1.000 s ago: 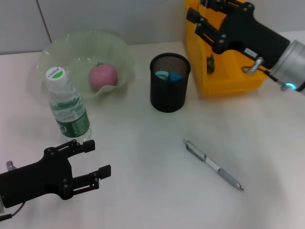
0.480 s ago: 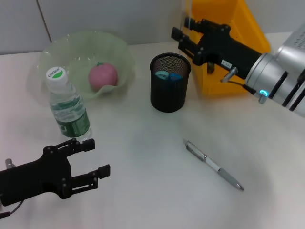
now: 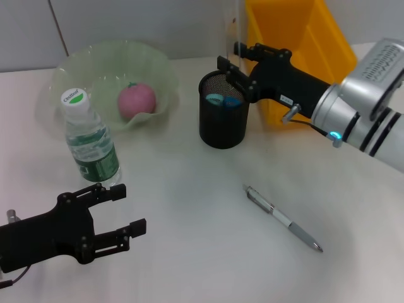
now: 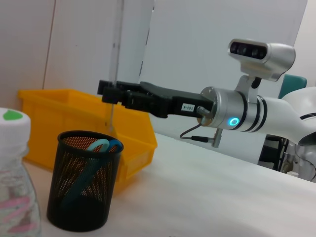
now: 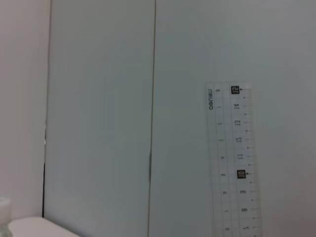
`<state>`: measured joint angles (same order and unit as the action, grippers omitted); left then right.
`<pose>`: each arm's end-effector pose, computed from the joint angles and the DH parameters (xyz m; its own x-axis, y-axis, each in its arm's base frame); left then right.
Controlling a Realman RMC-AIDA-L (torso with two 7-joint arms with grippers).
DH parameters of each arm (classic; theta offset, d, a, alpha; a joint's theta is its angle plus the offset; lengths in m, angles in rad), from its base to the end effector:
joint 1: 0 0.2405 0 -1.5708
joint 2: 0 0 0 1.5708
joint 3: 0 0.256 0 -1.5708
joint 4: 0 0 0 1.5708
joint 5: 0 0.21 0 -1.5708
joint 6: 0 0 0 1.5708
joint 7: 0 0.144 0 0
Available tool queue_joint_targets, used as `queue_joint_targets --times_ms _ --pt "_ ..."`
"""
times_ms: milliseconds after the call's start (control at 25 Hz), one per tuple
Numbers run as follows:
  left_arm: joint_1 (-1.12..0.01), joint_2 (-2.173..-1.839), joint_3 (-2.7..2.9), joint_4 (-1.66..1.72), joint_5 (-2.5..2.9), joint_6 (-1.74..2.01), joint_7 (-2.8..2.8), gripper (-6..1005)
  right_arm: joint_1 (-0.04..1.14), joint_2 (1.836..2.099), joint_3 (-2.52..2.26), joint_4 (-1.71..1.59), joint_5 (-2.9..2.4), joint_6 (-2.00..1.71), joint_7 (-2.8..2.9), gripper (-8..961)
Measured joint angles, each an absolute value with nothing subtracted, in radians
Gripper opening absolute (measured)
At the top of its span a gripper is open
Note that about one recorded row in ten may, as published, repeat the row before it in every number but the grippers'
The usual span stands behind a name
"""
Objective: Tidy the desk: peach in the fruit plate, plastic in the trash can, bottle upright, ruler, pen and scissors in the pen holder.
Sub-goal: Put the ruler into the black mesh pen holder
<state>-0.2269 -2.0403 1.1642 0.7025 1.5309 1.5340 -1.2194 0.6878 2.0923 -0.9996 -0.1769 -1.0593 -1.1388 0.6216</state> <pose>-0.2864 0.2597 -0.0152 0.7588 0.2806 0.5878 0.4258 -0.8966 -0.1217 0.2301 0.3892 -0.0453 0.7483 0.0252 -0.6629 -0.4670 -0.6897 -0.5534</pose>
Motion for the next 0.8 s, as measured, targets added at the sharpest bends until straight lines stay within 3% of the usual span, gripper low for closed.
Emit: queue_joint_targets --times_ms 800 --pt "-0.227 -2.041 1.162 0.699 1.531 1.534 -1.219 802 0.719 2.092 -1.0 -0.159 -1.057 -1.061 0.62 394"
